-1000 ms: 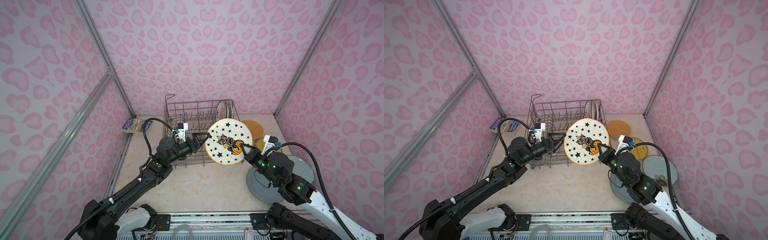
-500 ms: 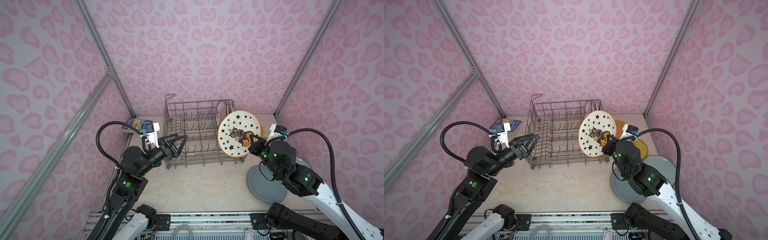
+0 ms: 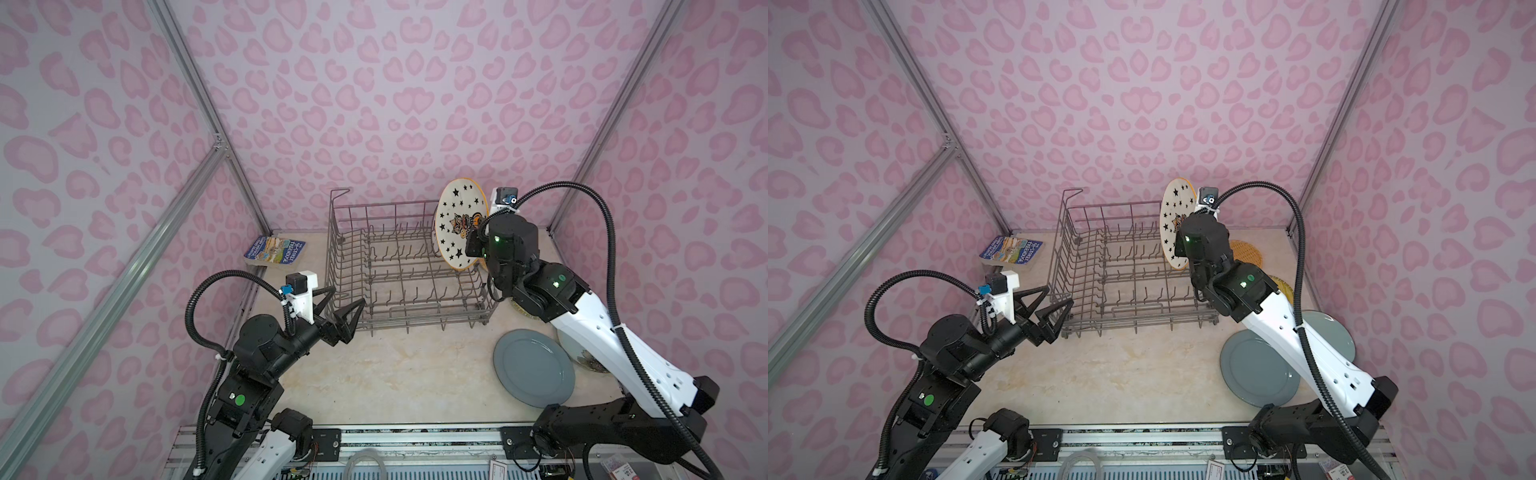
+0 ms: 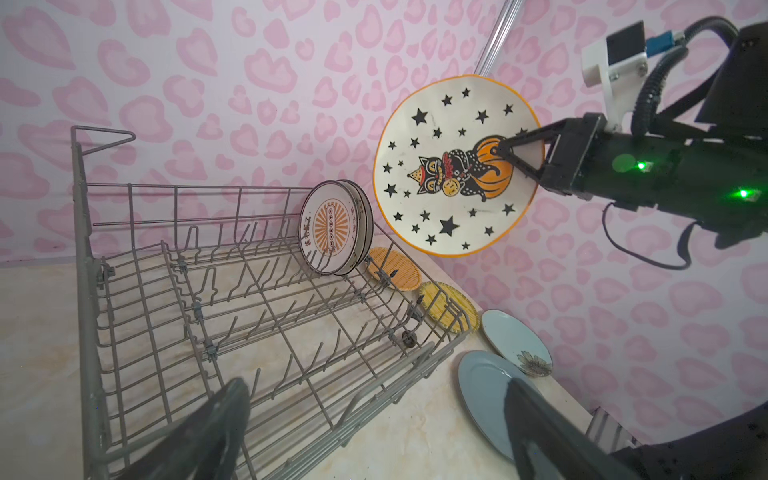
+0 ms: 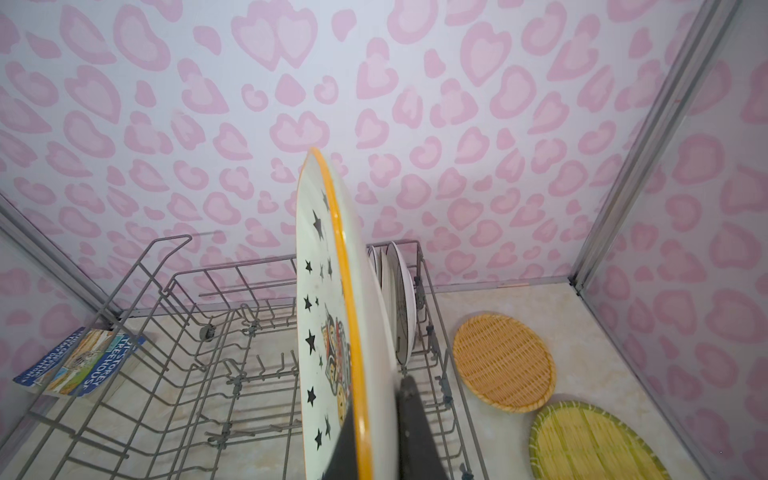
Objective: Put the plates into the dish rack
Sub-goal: 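Open the left gripper and draw it back while the right gripper lifts the plate, then lower the cat-and-stars plate into the far slots beside the sunburst plate with the right gripper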
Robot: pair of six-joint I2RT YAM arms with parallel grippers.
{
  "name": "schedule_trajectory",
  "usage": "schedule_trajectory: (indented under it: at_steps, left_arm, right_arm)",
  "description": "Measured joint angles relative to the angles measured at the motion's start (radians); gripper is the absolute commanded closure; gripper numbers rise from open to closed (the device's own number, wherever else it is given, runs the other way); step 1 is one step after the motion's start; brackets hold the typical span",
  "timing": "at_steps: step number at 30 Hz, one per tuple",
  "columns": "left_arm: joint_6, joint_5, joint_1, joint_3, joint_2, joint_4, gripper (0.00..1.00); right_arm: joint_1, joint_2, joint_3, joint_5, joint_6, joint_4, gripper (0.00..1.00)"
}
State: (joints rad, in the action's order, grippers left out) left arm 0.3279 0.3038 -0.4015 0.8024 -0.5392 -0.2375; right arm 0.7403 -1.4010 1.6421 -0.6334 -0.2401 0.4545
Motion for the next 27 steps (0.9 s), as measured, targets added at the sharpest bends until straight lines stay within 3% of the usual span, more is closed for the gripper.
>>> schedule_trajectory:
  at_steps: [12, 27]
  left_arm:
    - [-0.04, 0.072, 0.01, -0.013, 0.0, -0.002, 0.03]
    - [-0.04, 0.179, 0.068, -0.026, -0.027, 0.009, 0.03]
  right_arm:
    - [-0.052, -0.299, 0.208, 0.006, 0.209, -0.044, 1.0]
    - [-0.123, -0.531, 0.344, 0.034, 0.277, -0.09, 1.0]
